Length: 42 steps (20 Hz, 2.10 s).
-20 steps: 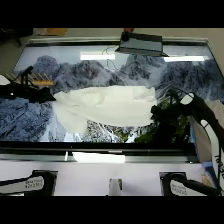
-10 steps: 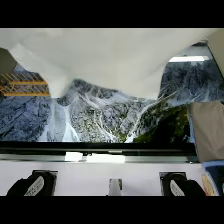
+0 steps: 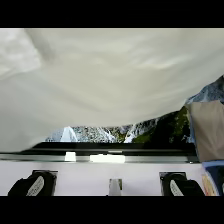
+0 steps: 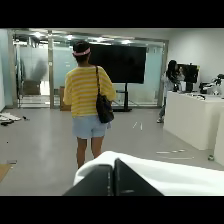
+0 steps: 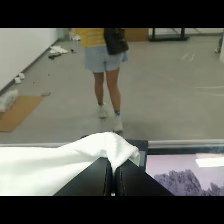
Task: Fold the shirts.
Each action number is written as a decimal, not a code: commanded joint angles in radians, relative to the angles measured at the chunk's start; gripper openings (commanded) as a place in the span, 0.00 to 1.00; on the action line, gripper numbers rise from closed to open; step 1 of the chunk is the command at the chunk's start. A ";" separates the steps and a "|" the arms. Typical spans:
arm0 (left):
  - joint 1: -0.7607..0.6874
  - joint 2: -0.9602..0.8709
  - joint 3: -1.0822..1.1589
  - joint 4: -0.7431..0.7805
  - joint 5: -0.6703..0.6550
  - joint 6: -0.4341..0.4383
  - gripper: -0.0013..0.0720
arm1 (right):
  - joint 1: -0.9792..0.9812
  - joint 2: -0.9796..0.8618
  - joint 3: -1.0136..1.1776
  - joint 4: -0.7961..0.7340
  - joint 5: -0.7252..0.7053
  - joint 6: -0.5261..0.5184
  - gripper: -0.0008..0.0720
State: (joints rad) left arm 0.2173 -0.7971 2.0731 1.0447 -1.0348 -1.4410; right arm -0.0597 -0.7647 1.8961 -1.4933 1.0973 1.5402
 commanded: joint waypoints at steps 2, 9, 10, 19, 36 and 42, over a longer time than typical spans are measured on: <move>0.001 -0.052 0.002 0.041 -0.170 -0.024 0.06 | 0.001 -0.043 0.005 -0.038 0.112 0.009 0.05; -0.049 -0.312 -0.549 0.040 -0.368 0.013 0.06 | 0.001 -0.393 -0.366 0.014 0.439 -0.011 0.05; -0.061 -0.357 -0.647 0.040 -0.332 0.020 0.06 | 0.001 -0.443 -0.458 0.014 0.351 0.000 0.05; -0.105 -0.719 -0.759 -0.150 0.282 0.034 0.06 | 0.001 -0.763 -0.512 0.077 -0.350 0.237 0.05; -0.142 -0.776 -0.760 0.037 -0.143 0.183 0.06 | 0.000 -0.811 -0.513 -0.024 0.027 -0.002 0.05; -0.159 -0.783 -0.871 0.098 -0.204 0.146 0.06 | 0.001 -0.866 -0.575 -0.028 0.086 0.037 0.05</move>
State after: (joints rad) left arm 0.0620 -1.5810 1.2457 1.1046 -1.1717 -1.2873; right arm -0.0597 -1.6108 1.3384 -1.5120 1.1236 1.5764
